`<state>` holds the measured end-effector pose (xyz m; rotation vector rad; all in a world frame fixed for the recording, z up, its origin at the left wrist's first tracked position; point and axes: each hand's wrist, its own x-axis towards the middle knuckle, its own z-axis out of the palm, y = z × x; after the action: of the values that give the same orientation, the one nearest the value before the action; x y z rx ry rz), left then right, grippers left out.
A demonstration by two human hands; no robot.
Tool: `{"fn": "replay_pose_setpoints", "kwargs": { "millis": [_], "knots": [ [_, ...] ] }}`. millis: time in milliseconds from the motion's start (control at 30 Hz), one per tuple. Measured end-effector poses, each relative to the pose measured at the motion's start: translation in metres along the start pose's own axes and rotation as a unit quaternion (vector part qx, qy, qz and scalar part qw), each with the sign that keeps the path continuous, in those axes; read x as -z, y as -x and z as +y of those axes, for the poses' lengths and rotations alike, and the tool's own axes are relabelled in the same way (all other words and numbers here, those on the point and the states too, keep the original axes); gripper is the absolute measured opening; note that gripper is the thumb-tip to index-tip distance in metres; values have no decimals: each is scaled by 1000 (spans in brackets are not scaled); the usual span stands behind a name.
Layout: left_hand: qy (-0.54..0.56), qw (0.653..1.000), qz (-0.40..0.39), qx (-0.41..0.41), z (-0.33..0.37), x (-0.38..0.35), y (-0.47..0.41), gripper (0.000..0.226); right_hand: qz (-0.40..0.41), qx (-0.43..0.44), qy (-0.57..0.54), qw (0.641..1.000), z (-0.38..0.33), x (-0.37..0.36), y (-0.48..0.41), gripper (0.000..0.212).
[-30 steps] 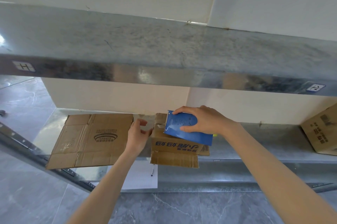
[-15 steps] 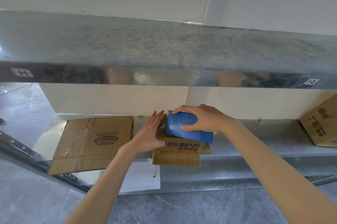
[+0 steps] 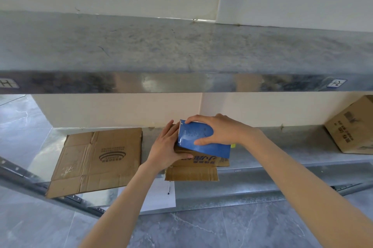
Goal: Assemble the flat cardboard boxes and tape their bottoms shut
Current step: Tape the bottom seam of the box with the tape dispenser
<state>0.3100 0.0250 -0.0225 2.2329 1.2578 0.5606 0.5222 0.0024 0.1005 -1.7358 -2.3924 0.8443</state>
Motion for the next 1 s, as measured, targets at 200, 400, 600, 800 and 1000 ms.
{"fn": "replay_pose_setpoints", "kwargs": {
  "millis": [200,400,600,800,1000],
  "knots": [
    [-58,998,-13,-9,-3,1,2,108,-16,2,6,1000,1,5,-2,56],
    [-101,994,-22,-25,-4,1,2,105,-29,-4,15,999,9,12,4,56],
    [-155,987,-46,-22,-3,5,3,106,-9,-67,-62,996,65,35,53,52],
    [-164,985,-52,-21,0,5,1,105,38,-93,-80,992,96,42,88,54],
    [-195,978,-63,-26,6,7,0,100,48,-88,-34,994,93,37,84,60]
  ]
}}
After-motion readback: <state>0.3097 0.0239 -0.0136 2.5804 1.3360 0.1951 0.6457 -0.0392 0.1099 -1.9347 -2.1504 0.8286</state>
